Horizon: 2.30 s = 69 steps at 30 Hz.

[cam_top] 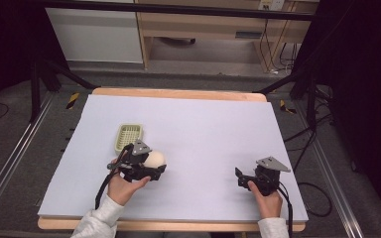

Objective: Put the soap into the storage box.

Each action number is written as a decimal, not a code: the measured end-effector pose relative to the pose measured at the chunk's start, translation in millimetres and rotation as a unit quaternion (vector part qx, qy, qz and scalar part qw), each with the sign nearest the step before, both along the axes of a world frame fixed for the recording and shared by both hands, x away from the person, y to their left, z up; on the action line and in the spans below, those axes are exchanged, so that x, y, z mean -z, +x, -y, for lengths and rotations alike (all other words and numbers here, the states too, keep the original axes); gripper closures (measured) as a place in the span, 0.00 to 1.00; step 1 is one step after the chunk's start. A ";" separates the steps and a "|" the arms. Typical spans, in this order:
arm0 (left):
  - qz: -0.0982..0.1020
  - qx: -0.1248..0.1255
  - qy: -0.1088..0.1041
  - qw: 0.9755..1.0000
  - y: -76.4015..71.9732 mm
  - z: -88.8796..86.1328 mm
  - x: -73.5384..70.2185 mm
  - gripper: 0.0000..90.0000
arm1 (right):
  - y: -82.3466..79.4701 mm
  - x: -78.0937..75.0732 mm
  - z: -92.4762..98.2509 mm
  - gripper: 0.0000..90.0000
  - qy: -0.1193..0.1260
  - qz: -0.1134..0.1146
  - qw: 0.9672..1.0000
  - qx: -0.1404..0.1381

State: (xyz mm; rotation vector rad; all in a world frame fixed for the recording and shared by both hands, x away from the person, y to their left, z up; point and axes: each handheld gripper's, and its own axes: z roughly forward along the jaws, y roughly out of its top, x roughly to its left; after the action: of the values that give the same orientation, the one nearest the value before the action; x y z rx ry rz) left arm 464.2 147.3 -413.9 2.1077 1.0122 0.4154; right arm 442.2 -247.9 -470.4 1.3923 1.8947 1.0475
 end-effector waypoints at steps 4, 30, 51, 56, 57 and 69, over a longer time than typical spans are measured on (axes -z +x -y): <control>-0.001 -0.007 -0.001 1.000 3.2 -6.9 -2.5 0.26 | 0.0 -0.2 -0.3 0.05 0.000 0.000 1.000 0.000; -0.005 -0.053 0.002 0.999 25.5 -40.6 -11.1 0.26 | 0.9 -0.1 0.7 0.05 0.000 0.001 1.000 0.001; -0.006 -0.078 0.008 0.997 49.6 -50.7 -17.0 0.26 | 1.3 0.1 -0.2 0.05 0.001 -0.001 1.000 0.001; -0.007 -0.082 0.012 0.996 53.9 -53.1 -17.1 0.26 | 1.2 0.0 -0.2 0.06 0.002 -0.001 1.000 0.001; -0.007 -0.085 0.011 0.996 55.1 -53.5 -16.9 0.26 | 1.3 0.0 0.0 0.06 0.003 0.000 1.000 0.001; -0.011 -0.109 0.005 0.994 72.1 -63.8 -16.9 0.26 | 1.5 0.3 -0.8 0.06 0.000 0.000 1.000 0.001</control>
State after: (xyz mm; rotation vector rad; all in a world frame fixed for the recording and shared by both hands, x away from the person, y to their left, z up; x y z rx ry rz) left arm 536.3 211.1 -397.0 2.0222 1.2610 0.5058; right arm 443.7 -247.1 -470.7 1.3936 1.8920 1.0456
